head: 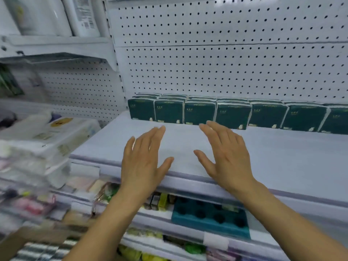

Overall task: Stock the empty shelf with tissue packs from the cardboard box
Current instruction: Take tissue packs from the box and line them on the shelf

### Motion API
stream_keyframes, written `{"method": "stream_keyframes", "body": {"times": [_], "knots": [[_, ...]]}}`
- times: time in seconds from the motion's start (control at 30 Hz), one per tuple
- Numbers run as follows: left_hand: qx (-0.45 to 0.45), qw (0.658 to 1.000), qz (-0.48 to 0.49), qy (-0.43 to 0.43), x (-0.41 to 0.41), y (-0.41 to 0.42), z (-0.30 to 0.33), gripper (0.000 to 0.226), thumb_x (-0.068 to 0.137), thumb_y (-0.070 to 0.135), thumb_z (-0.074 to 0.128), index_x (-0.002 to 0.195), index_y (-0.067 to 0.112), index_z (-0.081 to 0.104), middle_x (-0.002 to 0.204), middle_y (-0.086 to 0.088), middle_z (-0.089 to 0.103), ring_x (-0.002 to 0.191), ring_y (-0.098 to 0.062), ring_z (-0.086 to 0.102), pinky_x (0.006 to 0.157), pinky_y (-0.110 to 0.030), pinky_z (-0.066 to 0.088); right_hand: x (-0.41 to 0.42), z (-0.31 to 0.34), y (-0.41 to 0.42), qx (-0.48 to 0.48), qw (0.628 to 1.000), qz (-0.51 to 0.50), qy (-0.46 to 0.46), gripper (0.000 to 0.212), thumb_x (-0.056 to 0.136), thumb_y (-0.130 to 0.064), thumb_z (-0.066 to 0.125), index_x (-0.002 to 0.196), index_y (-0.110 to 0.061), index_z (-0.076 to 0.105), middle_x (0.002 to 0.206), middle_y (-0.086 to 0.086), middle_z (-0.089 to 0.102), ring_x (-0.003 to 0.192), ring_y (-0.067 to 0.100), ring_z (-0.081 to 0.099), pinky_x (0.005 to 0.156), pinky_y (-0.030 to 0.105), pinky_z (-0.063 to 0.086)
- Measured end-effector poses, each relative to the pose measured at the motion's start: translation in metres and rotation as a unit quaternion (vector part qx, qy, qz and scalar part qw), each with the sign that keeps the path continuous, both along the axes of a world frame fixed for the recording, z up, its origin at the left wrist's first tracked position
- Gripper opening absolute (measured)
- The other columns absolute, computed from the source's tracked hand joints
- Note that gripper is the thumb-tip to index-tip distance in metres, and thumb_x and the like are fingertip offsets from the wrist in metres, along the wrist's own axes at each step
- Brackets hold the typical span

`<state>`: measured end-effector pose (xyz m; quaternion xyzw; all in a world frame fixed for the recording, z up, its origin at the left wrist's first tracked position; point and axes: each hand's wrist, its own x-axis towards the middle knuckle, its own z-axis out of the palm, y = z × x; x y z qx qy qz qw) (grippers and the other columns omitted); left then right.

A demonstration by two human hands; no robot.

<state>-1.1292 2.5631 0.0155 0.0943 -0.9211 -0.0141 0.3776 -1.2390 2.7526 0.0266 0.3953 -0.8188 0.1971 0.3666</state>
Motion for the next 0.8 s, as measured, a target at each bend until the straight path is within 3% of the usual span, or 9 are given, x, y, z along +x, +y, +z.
{"method": "stream_keyframes", "body": {"times": [0.13, 0.4, 0.5, 0.63, 0.7, 0.8], "knots": [[0.001, 1.000, 0.018, -0.022, 0.069, -0.027, -0.027, 0.071, 0.090, 0.047, 0.056, 0.150, 0.019, 0.031, 0.145, -0.006, 0.049, 0.130, -0.024, 0.045, 0.110, -0.051, 0.036, 0.052, -0.018, -0.040, 0.013, 0.997, 0.075, -0.004, 0.055, 0.090, -0.042, 0.053, 0.138, -0.016, 0.047, 0.137, 0.009, 0.052, 0.121, 0.027, 0.047, 0.091, 0.043, 0.042], [0.012, 0.991, 0.103, -0.088, 0.209, -0.127, -0.064, 0.066, 0.091, 0.047, 0.058, 0.146, 0.016, 0.040, 0.135, -0.005, 0.056, 0.121, -0.025, 0.050, 0.099, -0.044, 0.044, 0.161, -0.061, -0.159, 0.048, 0.983, 0.176, -0.036, 0.049, 0.091, -0.040, 0.051, 0.133, -0.014, 0.051, 0.128, 0.009, 0.057, 0.111, 0.028, 0.051, 0.080, 0.040, 0.043], [0.070, 0.978, 0.138, -0.142, 0.268, -0.173, -0.086, 0.067, 0.091, 0.047, 0.056, 0.149, 0.018, 0.037, 0.133, -0.006, 0.058, 0.118, -0.029, 0.056, 0.092, -0.044, 0.049, 0.206, -0.085, -0.206, 0.083, 0.974, 0.201, -0.068, 0.043, 0.092, -0.038, 0.053, 0.128, -0.015, 0.054, 0.119, 0.007, 0.060, 0.098, 0.029, 0.059, 0.069, 0.038, 0.045], [0.150, 0.947, 0.178, -0.223, 0.338, -0.230, -0.131, 0.072, 0.093, 0.052, 0.053, 0.154, 0.028, 0.022, 0.147, -0.002, 0.047, 0.128, -0.027, 0.051, 0.084, -0.043, 0.056, 0.258, -0.131, -0.256, 0.134, 0.959, 0.216, -0.127, 0.041, 0.086, -0.033, 0.068, 0.123, -0.018, 0.059, 0.101, 0.001, 0.064, 0.077, 0.024, 0.063, 0.050, 0.027, 0.038], [0.185, 0.933, 0.186, -0.247, 0.365, -0.253, -0.156, 0.072, 0.094, 0.051, 0.055, 0.153, 0.029, 0.021, 0.148, -0.001, 0.045, 0.126, -0.026, 0.052, 0.079, -0.043, 0.057, 0.280, -0.156, -0.274, 0.153, 0.945, 0.226, -0.179, 0.039, 0.085, -0.032, 0.070, 0.120, -0.018, 0.060, 0.098, 0.001, 0.065, 0.073, 0.023, 0.064, 0.048, 0.026, 0.041], [0.247, 0.905, 0.203, -0.282, 0.392, -0.271, -0.191, 0.068, 0.095, 0.049, 0.055, 0.153, 0.028, 0.026, 0.147, 0.000, 0.047, 0.126, -0.024, 0.052, 0.084, -0.042, 0.055, 0.303, -0.195, -0.290, 0.213, 0.928, 0.210, -0.221, 0.039, 0.086, -0.033, 0.069, 0.122, -0.021, 0.061, 0.104, 0.000, 0.067, 0.074, 0.021, 0.066, 0.049, 0.022, 0.038]]}}
